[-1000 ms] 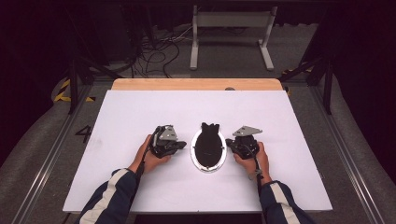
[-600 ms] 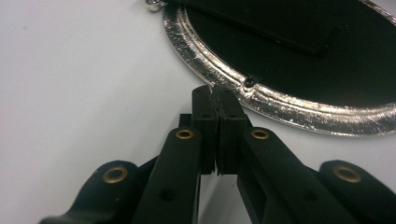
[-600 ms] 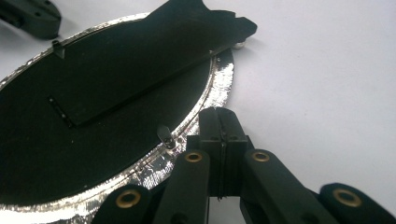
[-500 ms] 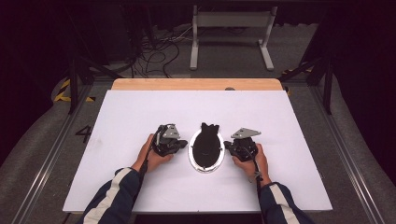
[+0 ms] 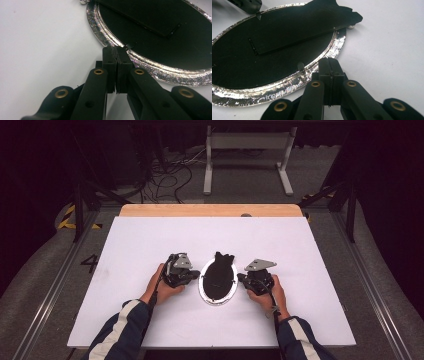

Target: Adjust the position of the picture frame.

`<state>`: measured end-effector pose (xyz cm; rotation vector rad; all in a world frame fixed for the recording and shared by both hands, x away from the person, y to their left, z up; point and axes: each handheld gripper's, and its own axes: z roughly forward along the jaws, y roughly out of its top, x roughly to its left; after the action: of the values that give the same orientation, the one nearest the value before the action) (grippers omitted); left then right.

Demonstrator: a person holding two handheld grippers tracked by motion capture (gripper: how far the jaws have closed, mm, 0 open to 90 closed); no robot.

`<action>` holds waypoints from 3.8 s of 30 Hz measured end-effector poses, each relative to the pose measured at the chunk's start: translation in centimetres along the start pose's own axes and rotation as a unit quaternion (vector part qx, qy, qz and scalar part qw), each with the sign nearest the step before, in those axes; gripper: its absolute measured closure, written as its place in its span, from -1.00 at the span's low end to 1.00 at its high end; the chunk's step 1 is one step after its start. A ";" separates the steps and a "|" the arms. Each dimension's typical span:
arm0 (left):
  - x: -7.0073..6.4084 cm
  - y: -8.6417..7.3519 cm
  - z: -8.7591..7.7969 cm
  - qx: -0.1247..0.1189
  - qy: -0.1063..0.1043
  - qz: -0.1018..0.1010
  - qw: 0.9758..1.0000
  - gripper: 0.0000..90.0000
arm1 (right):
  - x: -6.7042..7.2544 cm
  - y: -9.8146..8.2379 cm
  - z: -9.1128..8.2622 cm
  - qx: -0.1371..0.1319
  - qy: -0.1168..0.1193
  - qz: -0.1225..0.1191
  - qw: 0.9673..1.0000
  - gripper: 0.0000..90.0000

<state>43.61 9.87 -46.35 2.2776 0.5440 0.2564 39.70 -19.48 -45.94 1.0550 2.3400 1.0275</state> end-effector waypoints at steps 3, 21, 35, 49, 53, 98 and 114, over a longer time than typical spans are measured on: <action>0.0 0.0 0.0 0.000 0.000 0.000 1.000 0.95 | 0.0 0.0 0.0 0.000 0.002 0.000 1.000 1.00; 0.2 -0.2 -0.2 0.002 0.003 -0.003 1.000 0.95 | 0.5 0.1 0.0 0.003 0.017 -0.014 1.000 1.00; 0.7 -0.5 -0.5 0.001 0.005 -0.010 1.000 0.99 | 1.3 0.3 0.0 0.014 0.047 -0.043 0.998 1.00; 1.2 -0.8 -0.9 0.002 0.017 -0.012 1.000 0.99 | 2.5 0.5 -0.1 0.020 0.082 -0.063 0.994 1.00; 1.2 -0.9 -0.9 0.001 0.019 -0.019 1.000 0.98 | 2.6 0.5 0.0 0.020 0.090 -0.063 0.994 1.00; -9.5 -3.9 -4.5 0.000 -0.050 0.032 0.998 0.91 | -2.5 4.9 4.9 -0.004 0.007 0.034 0.999 1.00; -8.3 -4.1 -4.3 0.002 -0.047 0.019 0.999 0.99 | -3.1 4.1 4.4 0.009 0.048 -0.012 0.999 1.00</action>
<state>33.50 11.34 -46.57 2.2924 0.4536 0.1653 46.30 -17.96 -45.65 1.0028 2.4363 1.0708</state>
